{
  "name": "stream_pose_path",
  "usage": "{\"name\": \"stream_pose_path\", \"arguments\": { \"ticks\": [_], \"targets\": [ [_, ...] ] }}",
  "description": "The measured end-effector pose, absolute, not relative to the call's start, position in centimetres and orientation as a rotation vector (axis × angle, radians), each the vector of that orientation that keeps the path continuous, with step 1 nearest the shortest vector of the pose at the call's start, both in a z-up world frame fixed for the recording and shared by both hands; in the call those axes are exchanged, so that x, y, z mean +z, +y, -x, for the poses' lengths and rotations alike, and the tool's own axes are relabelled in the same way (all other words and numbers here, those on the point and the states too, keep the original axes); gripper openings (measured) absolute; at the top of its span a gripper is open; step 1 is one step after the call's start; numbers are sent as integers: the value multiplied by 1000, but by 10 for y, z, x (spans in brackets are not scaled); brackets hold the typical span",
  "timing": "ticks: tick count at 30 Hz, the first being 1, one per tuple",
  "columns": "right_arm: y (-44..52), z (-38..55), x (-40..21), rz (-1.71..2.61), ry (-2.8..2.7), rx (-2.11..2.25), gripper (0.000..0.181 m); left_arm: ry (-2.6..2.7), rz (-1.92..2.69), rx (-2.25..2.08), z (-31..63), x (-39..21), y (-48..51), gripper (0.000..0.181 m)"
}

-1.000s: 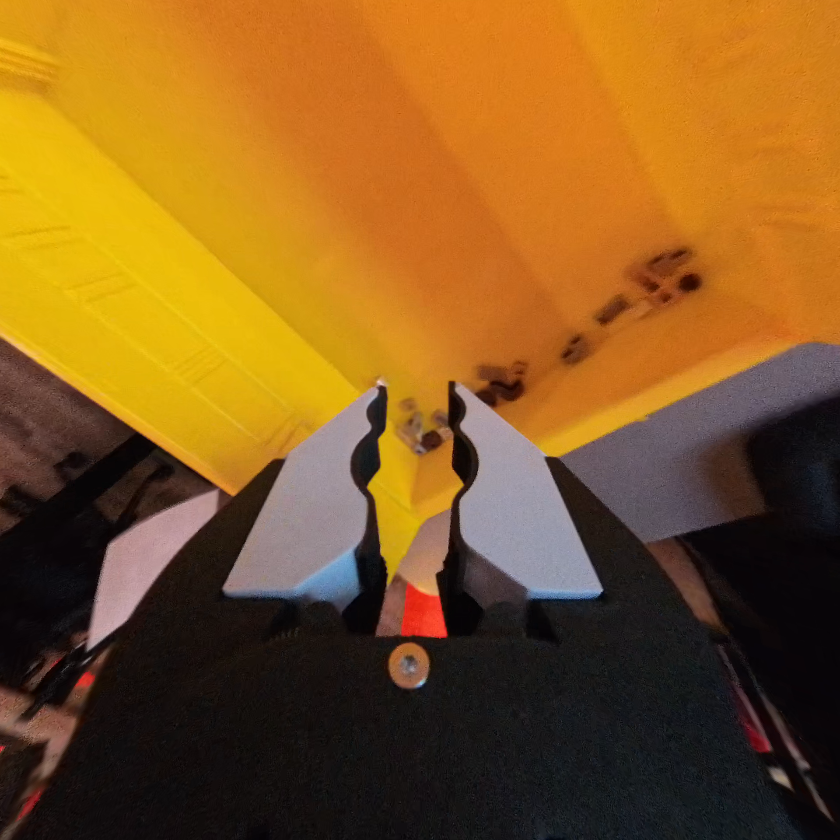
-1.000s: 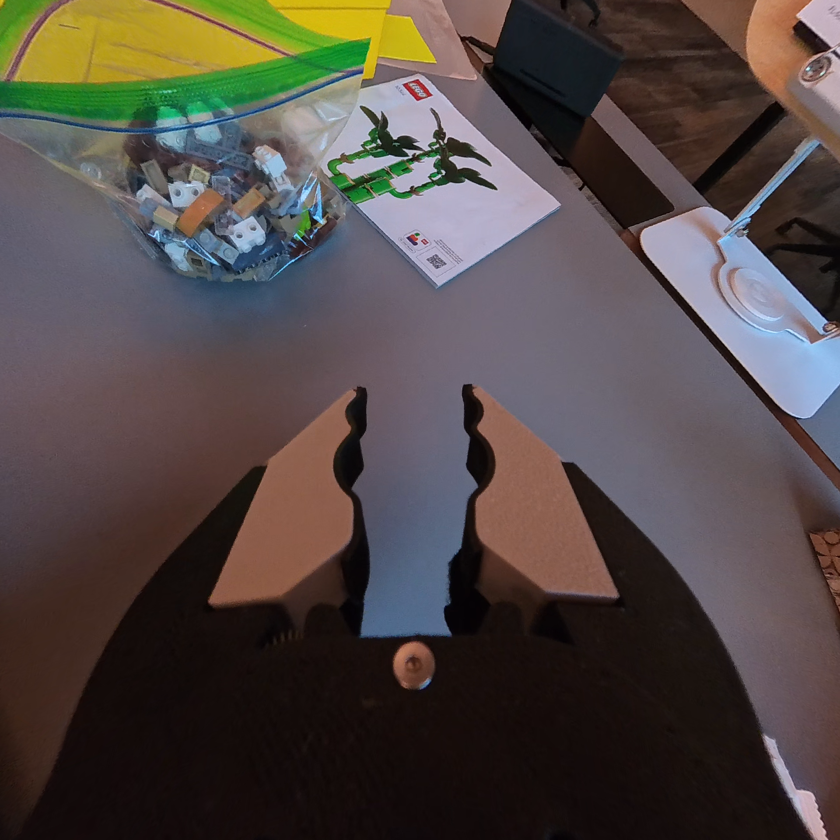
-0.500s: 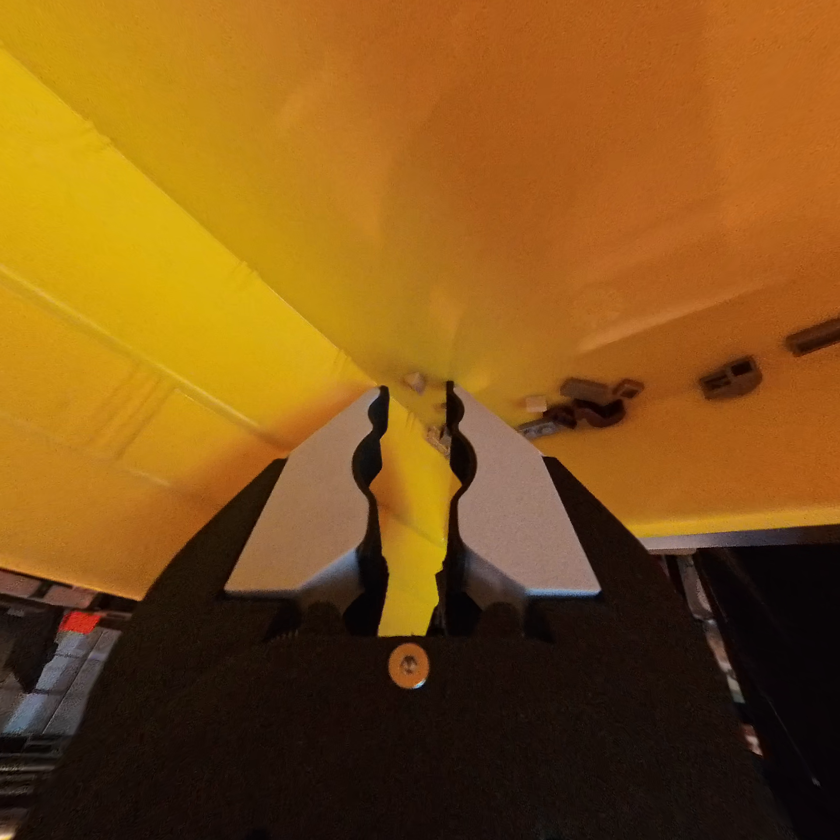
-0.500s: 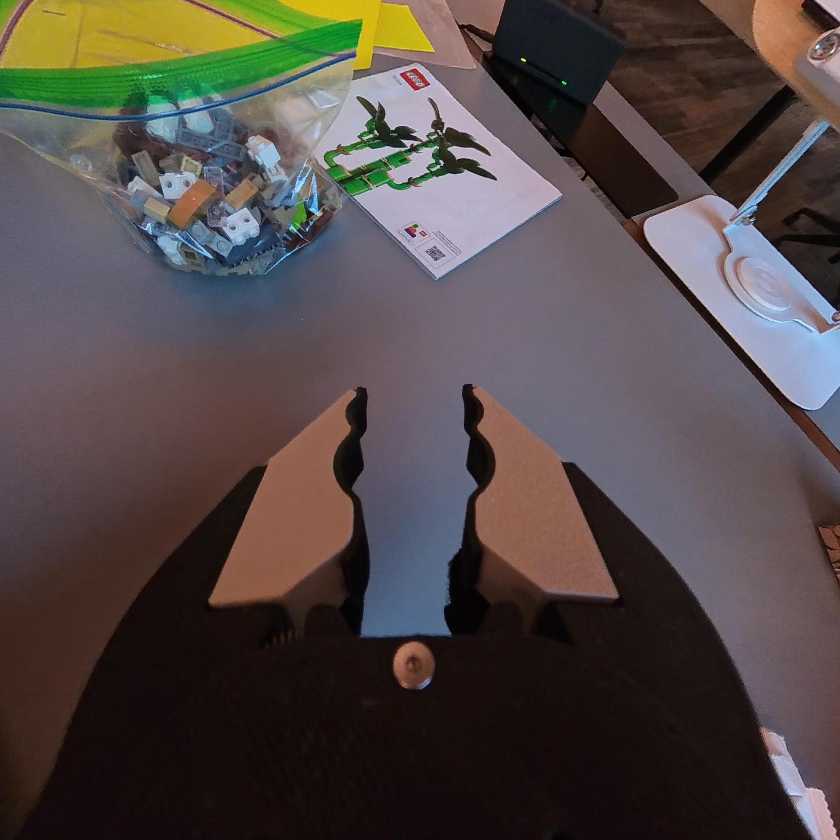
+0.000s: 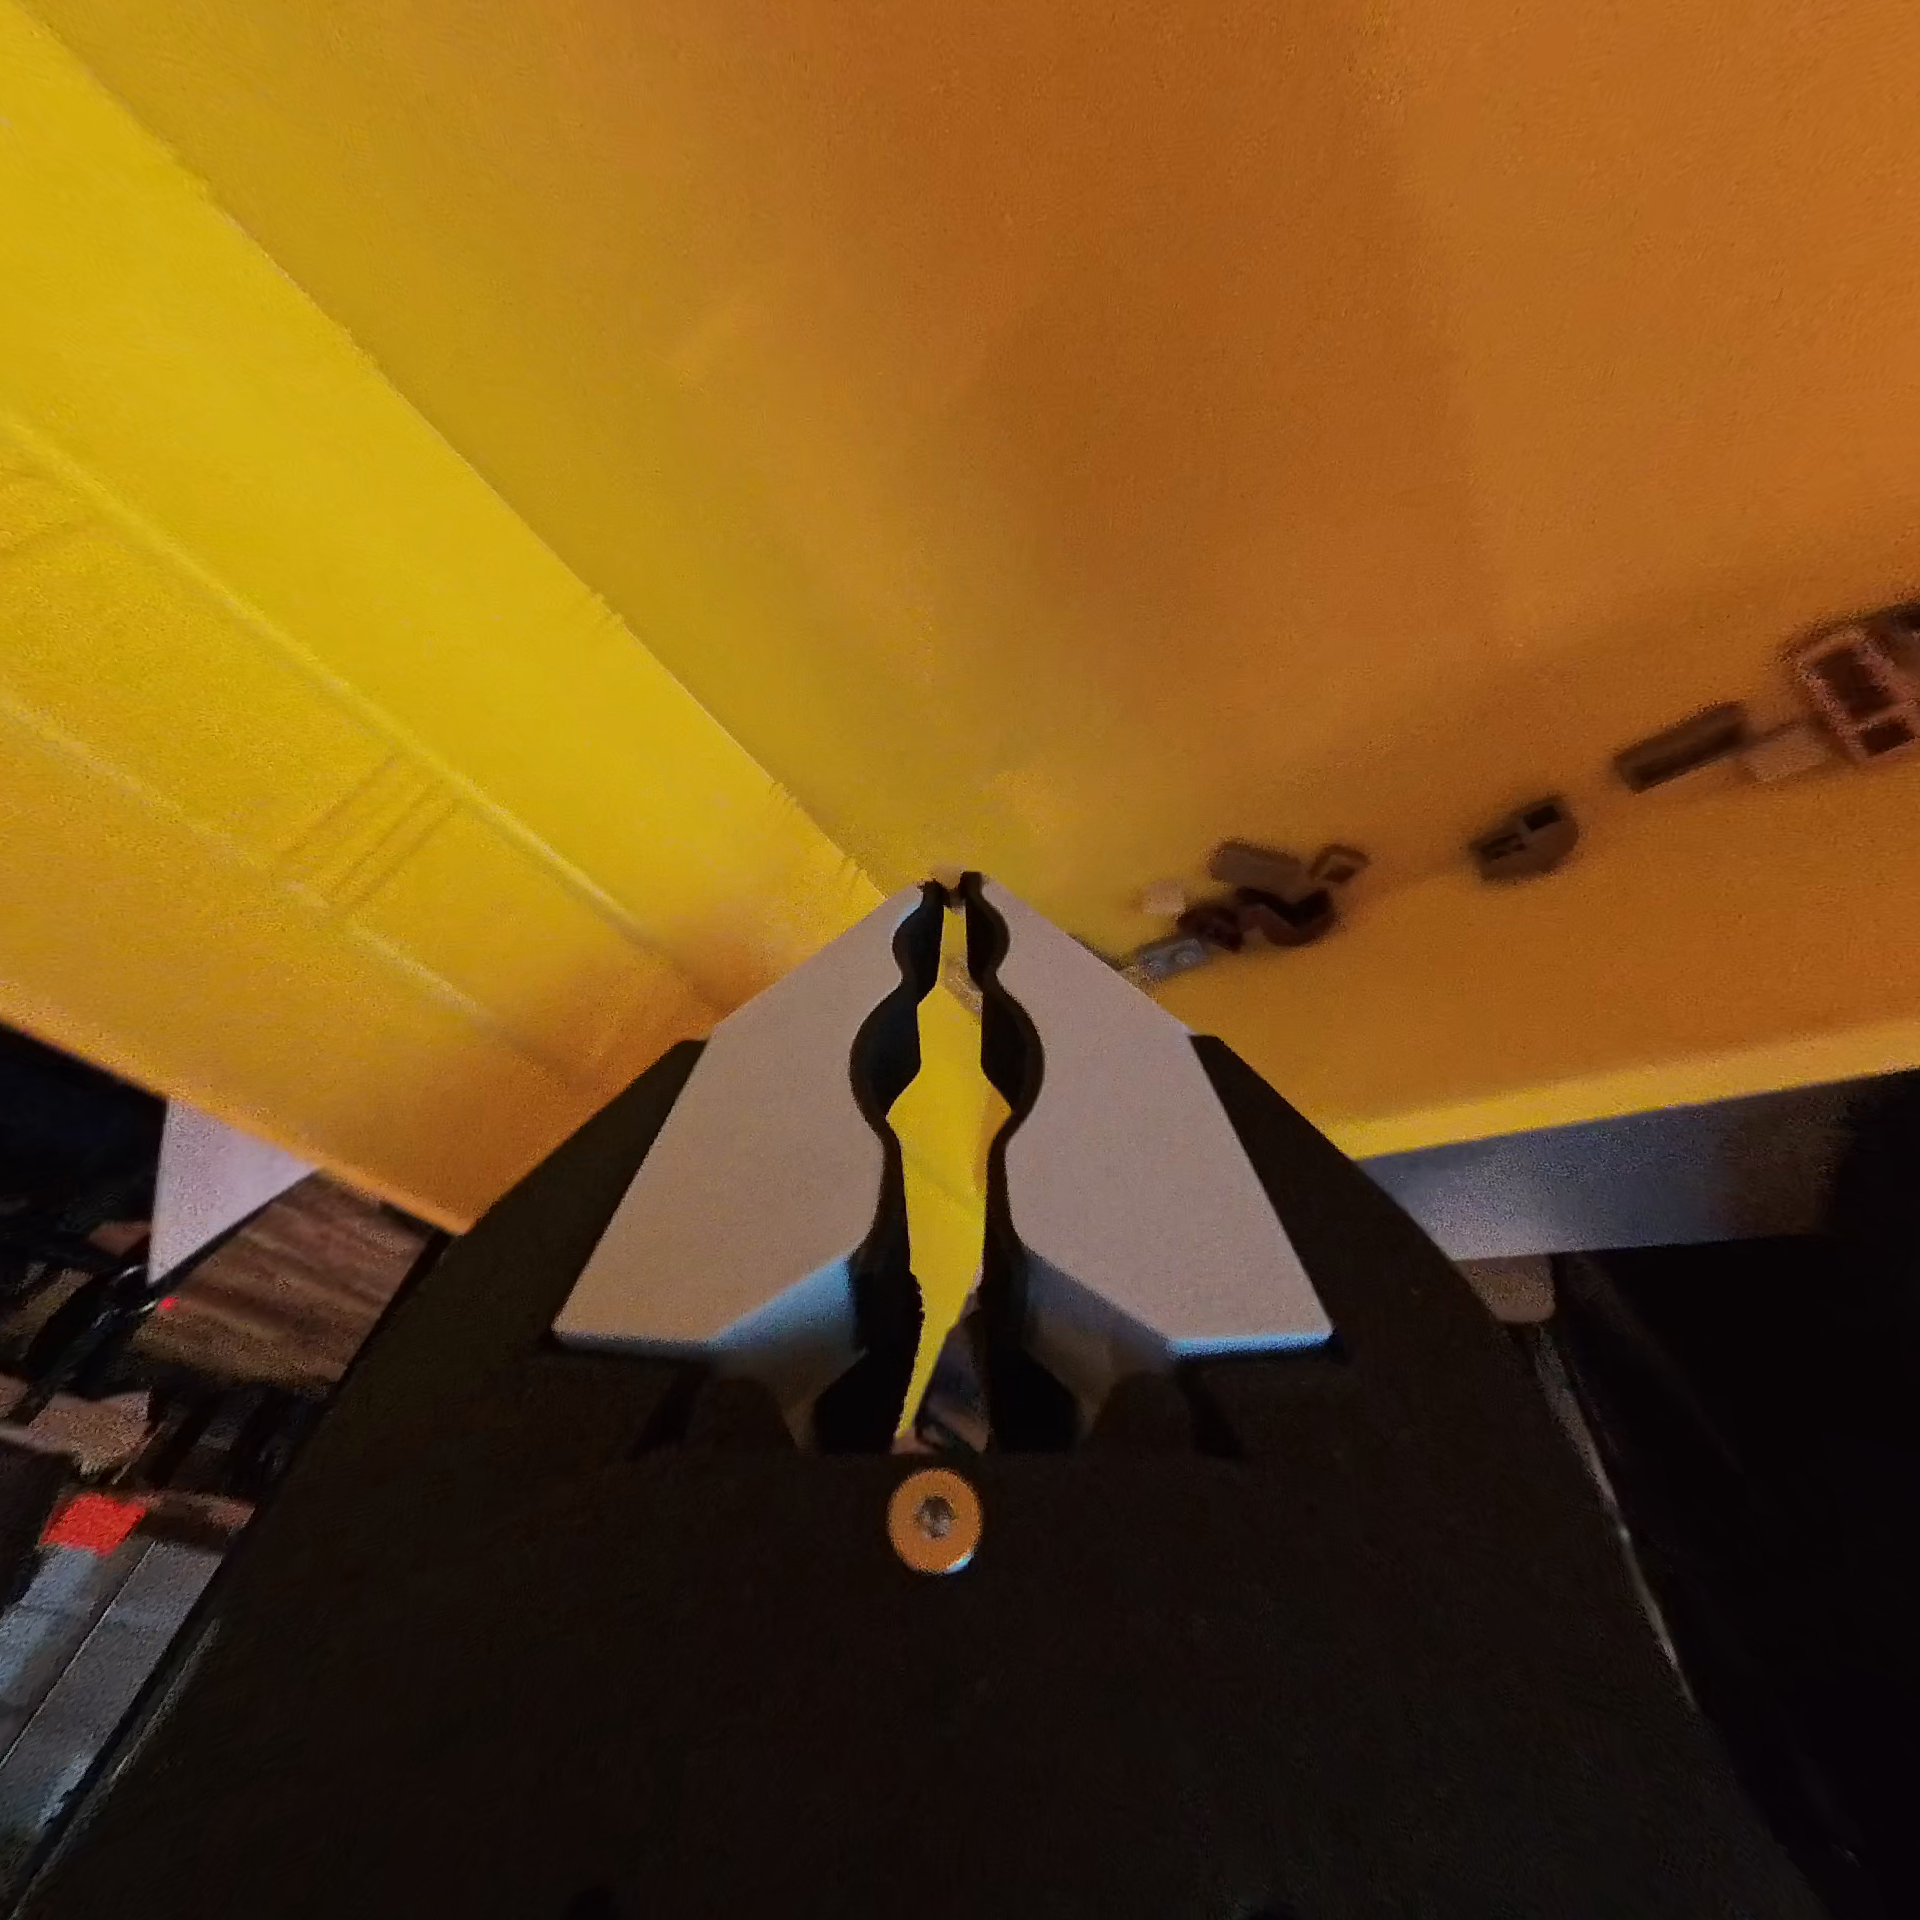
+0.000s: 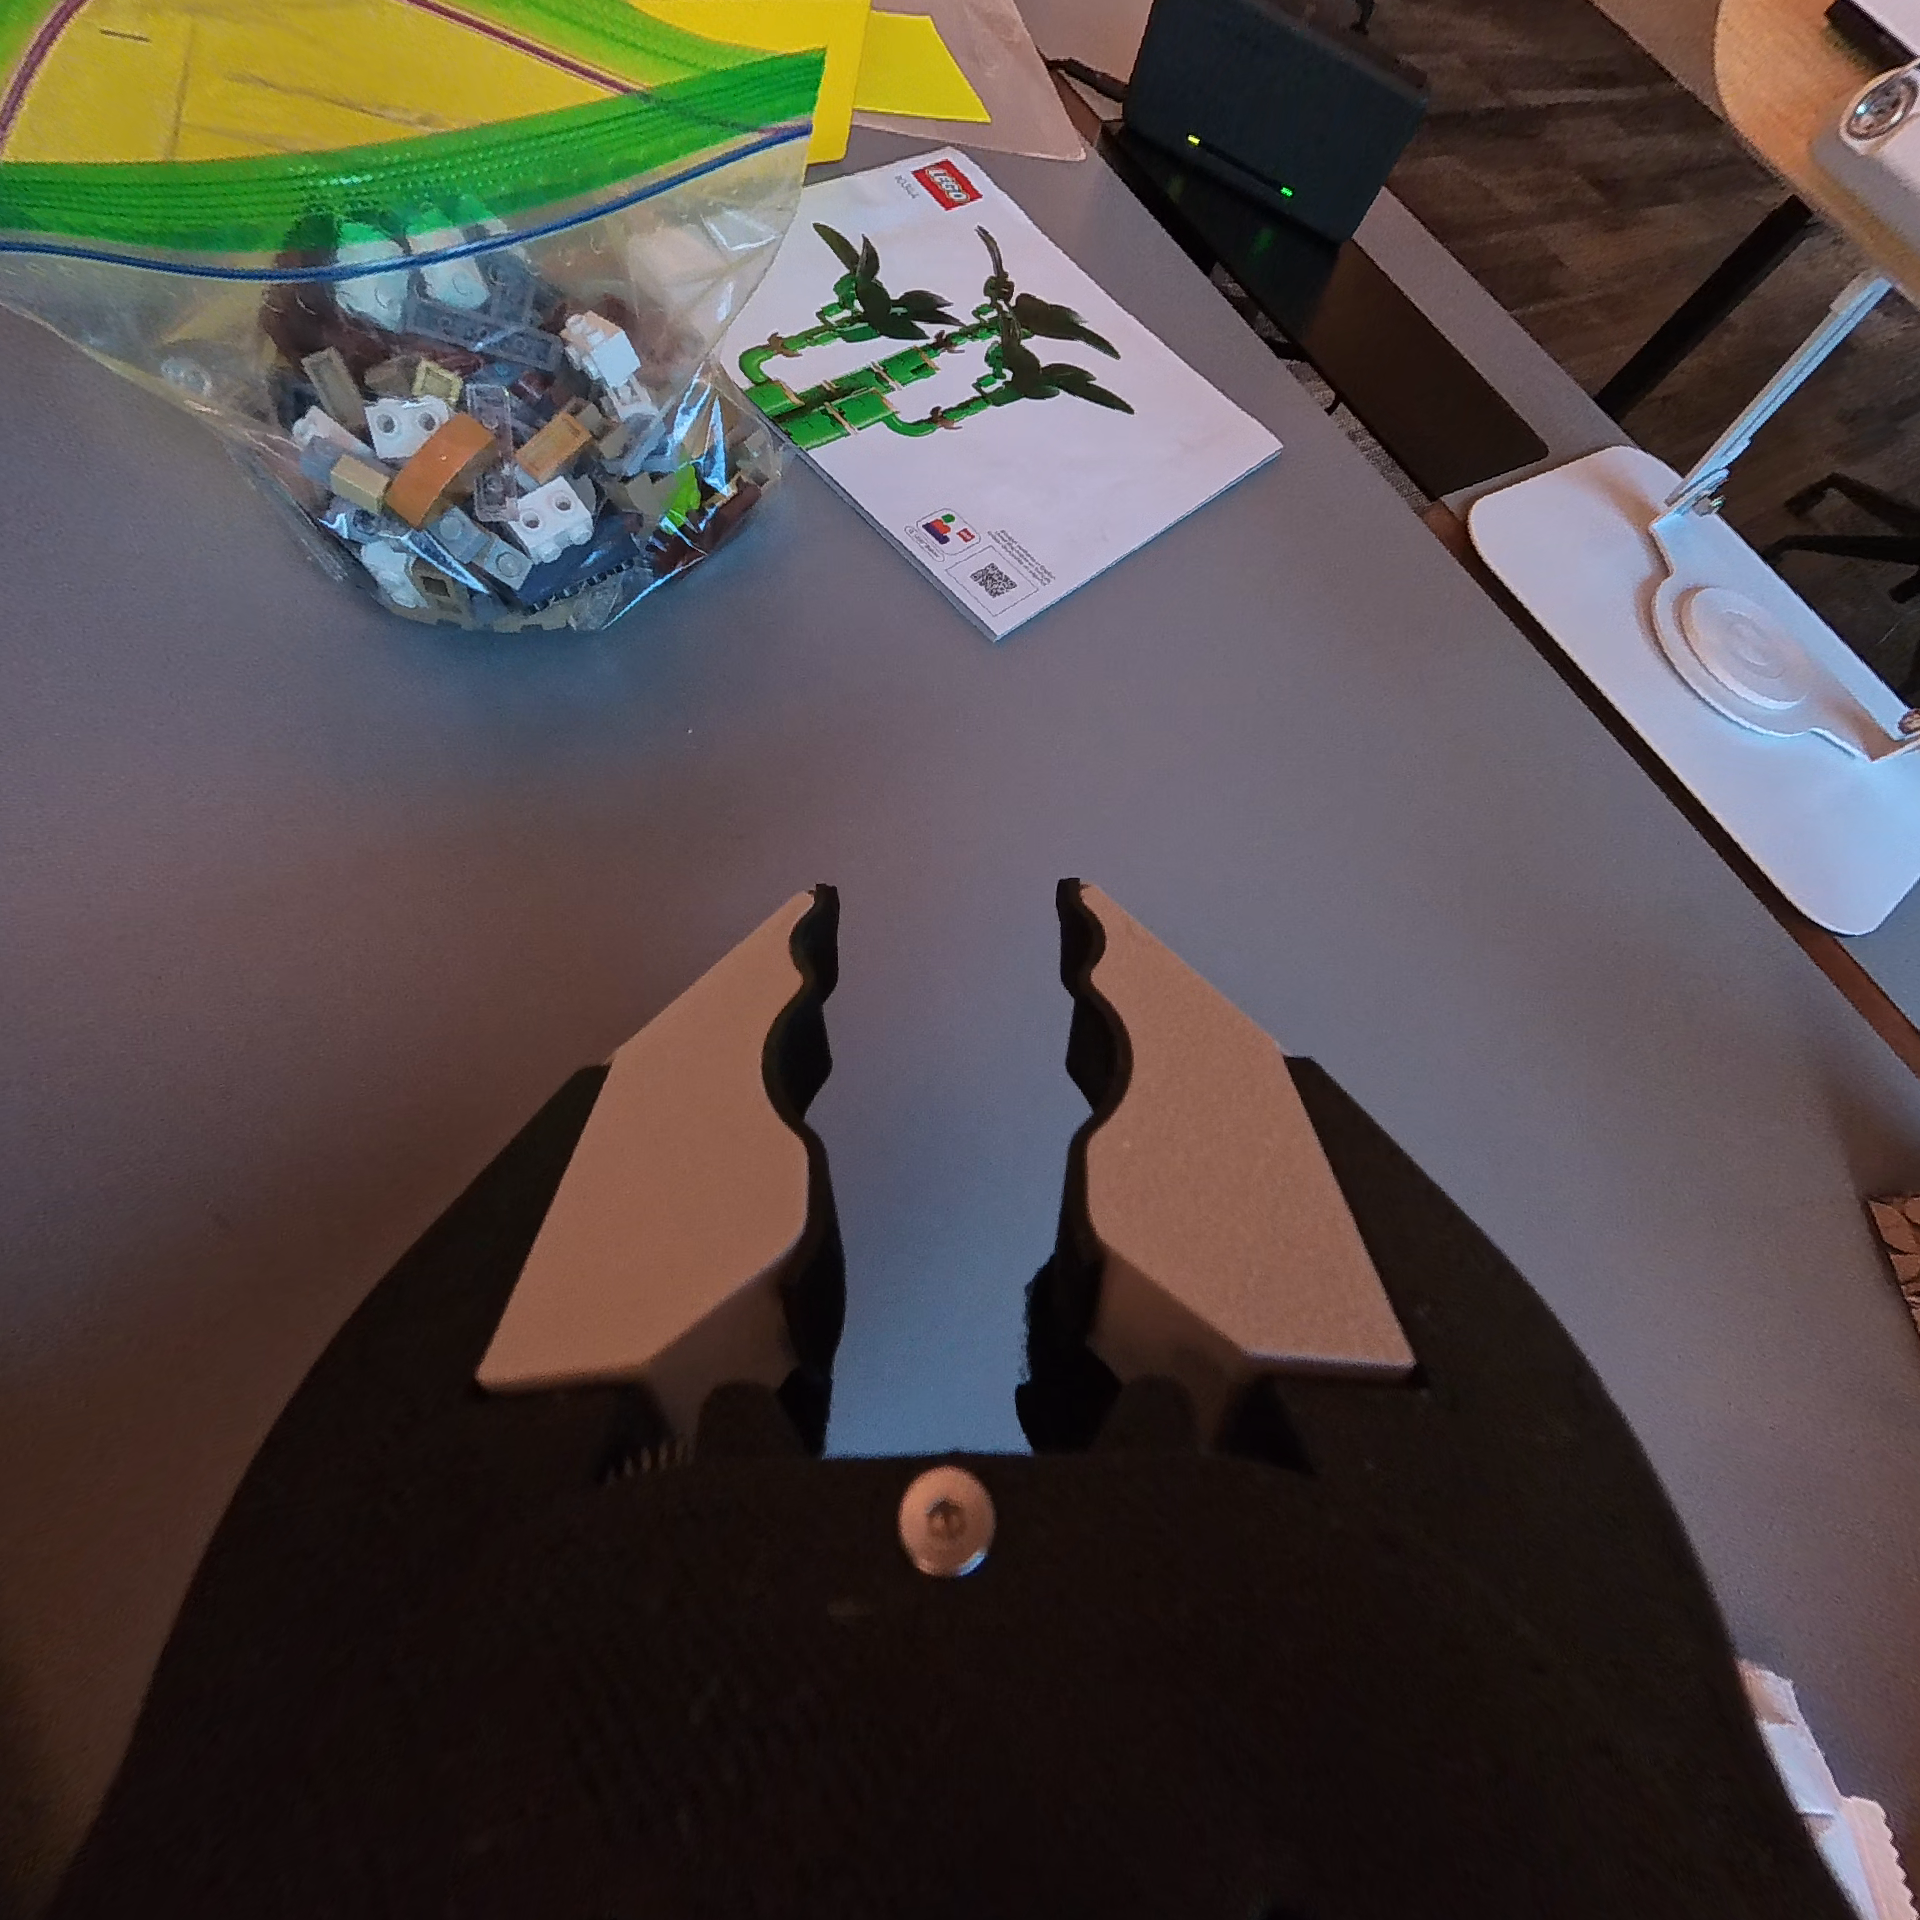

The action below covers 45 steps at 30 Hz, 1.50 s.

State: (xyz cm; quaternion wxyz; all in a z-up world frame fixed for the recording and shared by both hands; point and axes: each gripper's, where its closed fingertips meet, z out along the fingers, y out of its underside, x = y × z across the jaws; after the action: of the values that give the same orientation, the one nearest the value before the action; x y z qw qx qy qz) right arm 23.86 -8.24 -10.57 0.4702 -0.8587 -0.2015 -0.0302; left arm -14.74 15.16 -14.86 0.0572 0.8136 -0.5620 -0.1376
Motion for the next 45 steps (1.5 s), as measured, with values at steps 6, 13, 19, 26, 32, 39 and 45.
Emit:
{"name": "stream_pose_path", "arguments": {
  "ticks": [6,13,19,26,32,39,45],
  "targets": [
    [-82,-238,-111,2124,-505,-80,43,-2152,-2601,566,-7,-50,58,2],
    [-82,-238,-114,2131,-504,-73,42,-2293,-2139,917,-96,-53,-50,3],
    [-83,-235,-110,2119,-528,-85,42,-2235,-2218,802,-104,-72,-32,4],
    [-84,-237,-110,2126,-532,-100,42,-2418,-2275,777,-95,-49,-14,29],
    [-85,-239,-107,2111,-515,-101,42,-2292,-2550,746,-5,-28,51,43],
    [-84,-238,-108,2117,-515,-106,42,-1636,-2588,353,105,-98,94,30],
    [-84,-243,-109,2112,-479,-90,42,-1542,-2467,49,128,-141,92,59]
  ]
}}
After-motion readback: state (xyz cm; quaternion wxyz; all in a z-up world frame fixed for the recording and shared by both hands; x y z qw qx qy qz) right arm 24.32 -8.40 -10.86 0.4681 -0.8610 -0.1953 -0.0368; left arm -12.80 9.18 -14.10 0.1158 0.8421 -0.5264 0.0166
